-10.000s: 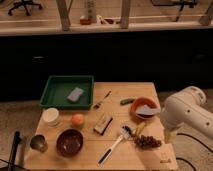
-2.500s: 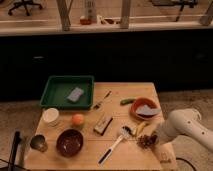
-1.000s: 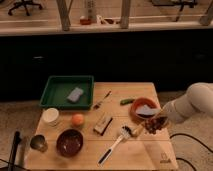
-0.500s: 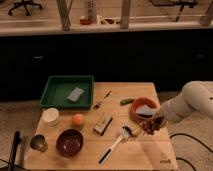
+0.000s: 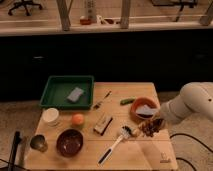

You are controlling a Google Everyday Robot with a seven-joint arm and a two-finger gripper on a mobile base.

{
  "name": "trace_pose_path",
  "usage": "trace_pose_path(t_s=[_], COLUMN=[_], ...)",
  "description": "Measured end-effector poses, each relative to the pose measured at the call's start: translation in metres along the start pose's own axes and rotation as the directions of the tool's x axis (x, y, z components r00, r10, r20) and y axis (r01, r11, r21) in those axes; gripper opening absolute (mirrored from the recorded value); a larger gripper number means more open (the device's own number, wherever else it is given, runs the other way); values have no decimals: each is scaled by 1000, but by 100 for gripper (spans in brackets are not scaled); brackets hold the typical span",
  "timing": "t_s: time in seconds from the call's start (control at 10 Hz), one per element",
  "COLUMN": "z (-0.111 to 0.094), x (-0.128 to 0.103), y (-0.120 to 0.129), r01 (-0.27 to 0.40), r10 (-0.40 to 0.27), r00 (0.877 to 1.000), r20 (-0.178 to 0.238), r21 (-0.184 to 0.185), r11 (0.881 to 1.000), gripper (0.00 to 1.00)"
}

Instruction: Place grapes in table surface

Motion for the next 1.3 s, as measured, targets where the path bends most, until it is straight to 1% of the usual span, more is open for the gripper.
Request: trace_pose_path(t_s=[0.6, 0.8, 1.3], z=[6, 10, 29], x=[-11, -15, -27], y=[0, 2, 9], r01=[19, 24, 41], r10=[-19, -24, -39], r00=[1000, 1000, 998], r20=[6, 14, 49], r21=[-9, -13, -35], r11=[1000, 1000, 999], gripper=[0, 0, 0])
